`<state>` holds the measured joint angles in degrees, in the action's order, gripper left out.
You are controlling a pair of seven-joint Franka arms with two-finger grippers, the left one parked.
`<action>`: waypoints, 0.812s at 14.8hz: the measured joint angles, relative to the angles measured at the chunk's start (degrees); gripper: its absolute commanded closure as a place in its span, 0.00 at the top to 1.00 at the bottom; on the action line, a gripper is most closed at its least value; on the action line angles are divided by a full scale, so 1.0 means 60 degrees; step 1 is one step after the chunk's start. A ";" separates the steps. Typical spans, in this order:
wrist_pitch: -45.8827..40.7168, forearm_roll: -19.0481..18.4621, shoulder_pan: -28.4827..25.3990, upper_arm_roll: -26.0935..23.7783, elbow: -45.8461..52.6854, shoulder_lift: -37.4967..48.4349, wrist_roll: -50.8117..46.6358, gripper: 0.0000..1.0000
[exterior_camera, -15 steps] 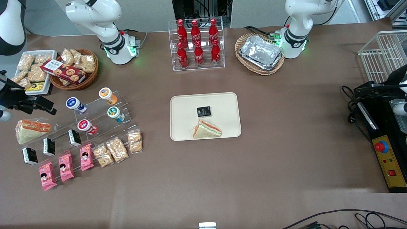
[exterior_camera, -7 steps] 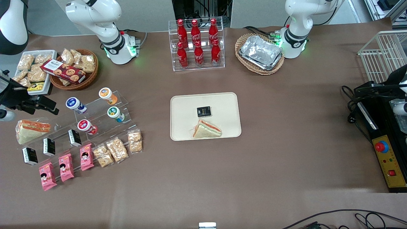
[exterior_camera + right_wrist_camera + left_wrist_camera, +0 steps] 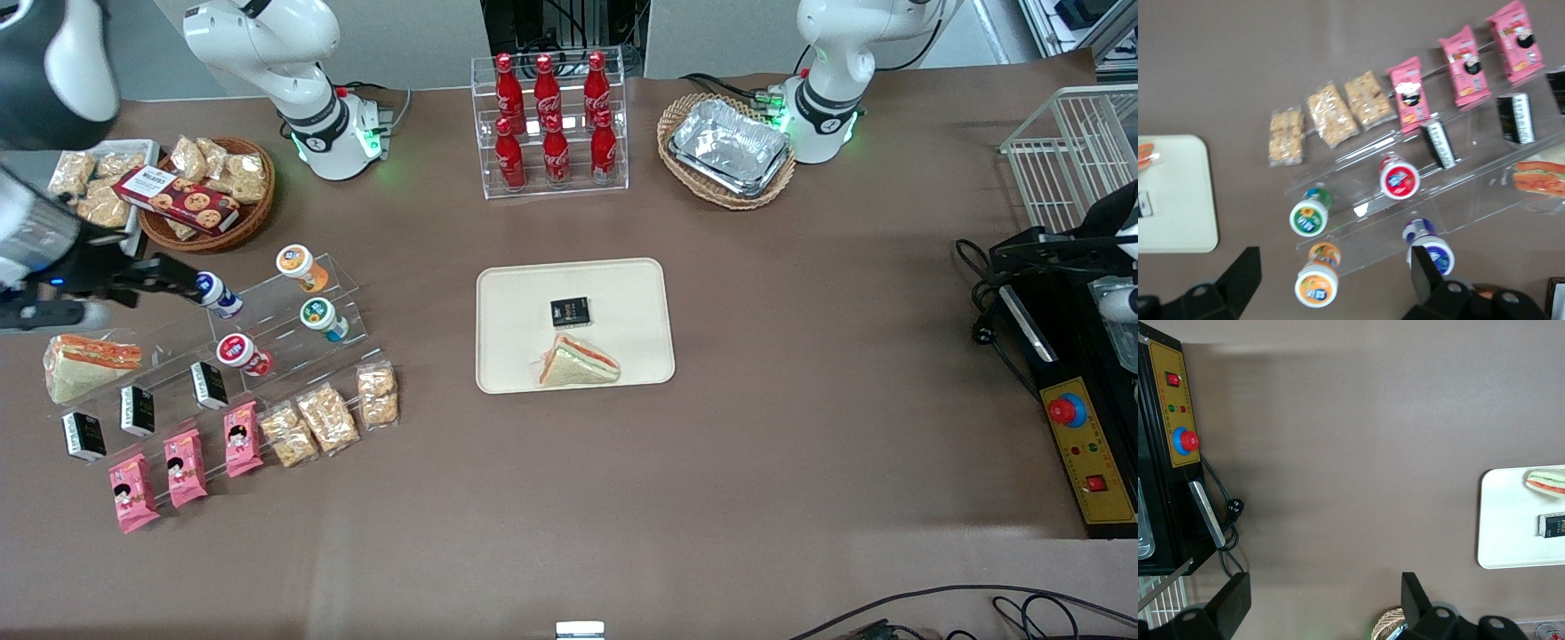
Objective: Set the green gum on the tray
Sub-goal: 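Move the right gripper over the green-labelled gum bottle on the rack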
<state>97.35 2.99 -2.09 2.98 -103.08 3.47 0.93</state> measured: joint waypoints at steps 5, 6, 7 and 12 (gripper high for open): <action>0.0860 0.0000 -0.0060 -0.0534 -0.1581 0.0896 -0.0104 1.00; 0.0997 0.0000 -0.0056 -0.0531 -0.1859 0.1033 -0.0104 1.00; 0.1093 0.0000 -0.0049 -0.0529 -0.2037 0.1101 -0.0103 1.00; 0.1705 0.0000 -0.0046 -0.0524 -0.2394 0.0832 -0.0103 1.00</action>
<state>107.58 2.99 -2.36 -0.16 -117.44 8.47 0.31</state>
